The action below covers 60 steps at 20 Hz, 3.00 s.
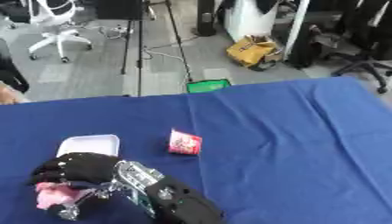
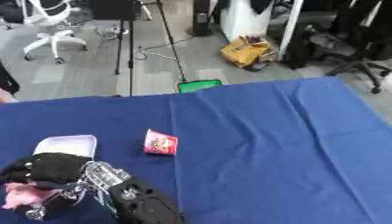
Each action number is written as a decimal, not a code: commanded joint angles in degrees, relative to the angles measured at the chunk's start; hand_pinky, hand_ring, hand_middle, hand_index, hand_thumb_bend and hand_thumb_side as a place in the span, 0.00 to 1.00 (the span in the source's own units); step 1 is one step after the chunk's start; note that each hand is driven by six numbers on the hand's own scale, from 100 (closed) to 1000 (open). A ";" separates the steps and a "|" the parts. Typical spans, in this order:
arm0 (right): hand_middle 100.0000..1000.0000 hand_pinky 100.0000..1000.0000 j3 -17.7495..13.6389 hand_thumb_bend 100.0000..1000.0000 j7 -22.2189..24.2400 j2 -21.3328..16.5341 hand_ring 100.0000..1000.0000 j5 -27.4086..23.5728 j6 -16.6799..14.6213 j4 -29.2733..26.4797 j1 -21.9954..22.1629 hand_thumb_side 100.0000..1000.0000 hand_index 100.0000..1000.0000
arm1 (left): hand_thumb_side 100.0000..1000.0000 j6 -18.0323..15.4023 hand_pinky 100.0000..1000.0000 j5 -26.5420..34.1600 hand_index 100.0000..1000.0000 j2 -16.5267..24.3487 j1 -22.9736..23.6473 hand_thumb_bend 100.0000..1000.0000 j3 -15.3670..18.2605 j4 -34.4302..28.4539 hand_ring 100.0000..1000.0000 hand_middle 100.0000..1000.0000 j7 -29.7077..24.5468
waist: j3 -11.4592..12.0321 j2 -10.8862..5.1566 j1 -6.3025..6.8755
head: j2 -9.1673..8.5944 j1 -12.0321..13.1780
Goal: Pick up objects on the table and place them in the box.
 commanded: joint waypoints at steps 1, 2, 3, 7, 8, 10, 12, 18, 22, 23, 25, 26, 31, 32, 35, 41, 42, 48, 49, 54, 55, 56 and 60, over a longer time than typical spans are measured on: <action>0.96 0.95 -0.05 0.30 1.64 -0.18 0.99 1.49 3.03 -1.80 -1.30 0.39 0.98 | 0.73 -0.05 0.64 0.20 0.83 0.32 -0.70 0.43 -0.05 -0.94 0.67 0.76 -0.23 | 0.08 -0.07 0.01 | -0.68 -0.17; 0.96 0.96 -0.22 0.30 2.08 -0.37 1.00 2.10 4.41 -1.62 -1.34 0.39 0.99 | 0.73 -0.06 0.64 0.19 0.83 0.33 -0.69 0.43 -0.04 -0.94 0.67 0.76 -0.23 | 0.07 -0.09 0.01 | -0.70 -0.17; 0.97 0.97 -0.31 0.31 2.47 -0.47 1.00 2.65 5.52 -1.50 -1.42 0.40 0.99 | 0.73 -0.06 0.64 0.19 0.83 0.34 -0.67 0.43 -0.03 -0.94 0.67 0.76 -0.23 | 0.06 -0.10 0.01 | -0.70 -0.17; 0.97 0.98 -0.96 0.31 3.76 -1.16 1.00 4.54 9.63 -1.37 -2.02 0.39 0.99 | 0.73 -0.04 0.64 0.19 0.83 0.35 -0.63 0.43 0.01 -0.92 0.67 0.76 -0.20 | -0.03 -0.17 -0.02 | -0.77 -0.12; 0.97 0.98 -1.06 0.31 3.88 -1.27 1.00 4.77 10.31 -1.37 -2.16 0.39 0.99 | 0.73 -0.04 0.64 0.19 0.83 0.36 -0.63 0.43 0.01 -0.91 0.67 0.76 -0.20 | -0.05 -0.18 -0.03 | -0.78 -0.11; 0.98 0.98 -1.54 0.33 4.11 -1.96 1.00 5.27 12.06 -1.26 -2.54 0.39 0.99 | 0.73 -0.05 0.64 0.18 0.83 0.39 -0.58 0.43 0.03 -0.90 0.67 0.76 -0.19 | -0.15 -0.23 -0.05 | -0.75 -0.05; 0.98 0.98 -1.94 0.35 4.44 -2.91 1.00 5.85 14.03 -1.26 -3.08 0.39 0.99 | 0.73 -0.05 0.64 0.15 0.83 0.43 -0.52 0.43 0.05 -0.89 0.67 0.76 -0.20 | -0.26 -0.31 -0.11 | -0.77 -0.03; 0.99 1.00 -3.21 0.44 6.08 -6.33 1.00 3.48 16.26 -3.83 -4.97 0.40 0.99 | 0.73 -0.06 0.64 0.04 0.83 0.57 -0.43 0.42 0.25 -0.91 0.67 0.76 -0.01 | -1.39 -0.47 -0.60 | -0.93 0.09; 0.96 0.99 -3.54 0.44 6.89 -8.85 1.00 -4.23 15.19 -8.70 -5.43 0.42 0.97 | 0.74 -0.10 0.64 -0.22 0.83 0.79 -0.31 0.43 0.64 -1.05 0.67 0.76 0.29 | -3.18 -0.50 -1.14 | -0.94 0.74; 0.96 0.99 -3.49 0.44 7.21 -9.51 1.00 -7.44 14.90 -10.12 -5.31 0.42 0.97 | 0.74 -0.09 0.64 -0.30 0.83 0.83 -0.27 0.43 0.73 -1.08 0.67 0.76 0.38 | -3.63 -0.53 -1.27 | -0.90 0.93; 0.95 0.99 -3.32 0.40 7.82 -10.99 1.00 -12.80 15.08 -13.05 -5.03 0.44 0.97 | 0.74 -0.10 0.64 -0.46 0.83 0.87 -0.21 0.43 0.89 -1.17 0.67 0.76 0.53 | -4.55 -0.61 -1.48 | -0.86 1.42; 0.95 0.99 -3.33 0.39 8.05 -11.75 1.00 -15.17 15.47 -14.58 -4.82 0.44 0.97 | 0.74 -0.11 0.64 -0.53 0.83 0.91 -0.16 0.43 0.99 -1.21 0.67 0.76 0.63 | -5.00 -0.68 -1.56 | -0.81 1.63; 0.90 0.96 -4.73 0.35 6.49 -16.51 0.99 -32.43 18.16 -23.89 -1.96 0.45 0.94 | 0.74 -0.08 0.63 -1.01 0.83 1.37 0.39 0.43 1.63 -1.27 0.67 0.76 1.26 | -8.19 -1.19 -1.88 | -0.56 3.28; 0.89 0.95 -5.05 0.32 6.14 -17.70 0.99 -37.67 18.86 -26.37 -1.02 0.45 0.93 | 0.74 -0.07 0.63 -1.12 0.83 1.48 0.51 0.43 1.75 -1.26 0.67 0.76 1.38 | -8.91 -1.27 -1.91 | -0.47 3.73; 0.87 0.92 -6.29 0.26 5.57 -22.07 0.97 -53.39 20.58 -35.31 2.65 0.50 0.92 | 0.74 -0.05 0.63 -1.44 0.83 1.82 0.86 0.43 2.15 -1.22 0.67 0.76 1.75 | -10.77 -1.38 -1.99 | -0.22 5.01; 0.85 0.87 -11.64 0.19 6.54 -30.43 0.94 -71.25 23.63 -50.61 12.95 0.56 0.90 | 0.74 0.12 0.63 -2.07 0.83 2.23 1.22 0.43 2.67 -0.95 0.68 0.77 1.95 | -13.32 -1.03 -1.69 | -0.35 7.33; 0.84 0.87 -12.45 0.19 6.27 -31.14 0.94 -72.35 24.09 -52.03 14.28 0.56 0.90 | 0.74 0.14 0.63 -2.14 0.83 2.29 1.28 0.43 2.72 -0.92 0.68 0.77 1.93 | -13.49 -0.98 -1.57 | -0.37 7.73; 0.83 0.86 -14.96 0.21 4.79 -32.51 0.94 -74.33 25.87 -56.86 18.70 0.52 0.89 | 0.74 0.16 0.63 -2.41 0.84 2.32 1.69 0.43 3.13 -0.80 0.68 0.78 2.01 | -14.29 -0.64 -0.87 | -0.30 9.43; 0.83 0.86 -15.14 0.21 4.75 -32.52 0.94 -74.28 26.01 -57.29 18.99 0.52 0.89 | 0.74 0.17 0.63 -2.44 0.84 2.27 1.70 0.43 3.16 -0.79 0.68 0.78 1.97 | -14.32 -0.66 -0.78 | -0.38 9.52; 0.82 0.86 -15.81 0.18 4.28 -32.35 0.93 -74.02 26.63 -58.61 20.15 0.54 0.88 | 0.75 0.12 0.63 -2.49 0.86 2.33 1.75 0.43 3.28 -0.83 0.69 0.78 2.06 | -14.65 -0.72 -0.16 | -0.26 10.08; 0.82 0.86 -15.95 0.18 4.06 -32.24 0.93 -73.84 26.82 -58.58 20.38 0.54 0.88 | 0.75 0.17 0.63 -2.46 0.86 2.21 1.95 0.43 3.28 -0.73 0.69 0.78 2.08 | -14.59 -0.86 -0.14 | -0.09 10.14; 0.82 0.86 -15.99 0.18 3.88 -32.16 0.93 -73.64 26.94 -58.56 20.52 0.54 0.88 | 0.75 0.18 0.63 -2.45 0.86 2.16 2.08 0.43 3.26 -0.68 0.69 0.78 2.09 | -14.55 -0.94 -0.13 | -0.01 10.17; 0.82 0.86 -15.89 0.20 3.74 -32.42 0.93 -72.93 26.95 -58.40 20.53 0.51 0.89 | 0.75 0.20 0.63 -2.54 0.86 2.27 1.85 0.42 3.40 -0.77 0.68 0.78 2.32 | -14.66 -0.95 0.05 | 0.21 10.37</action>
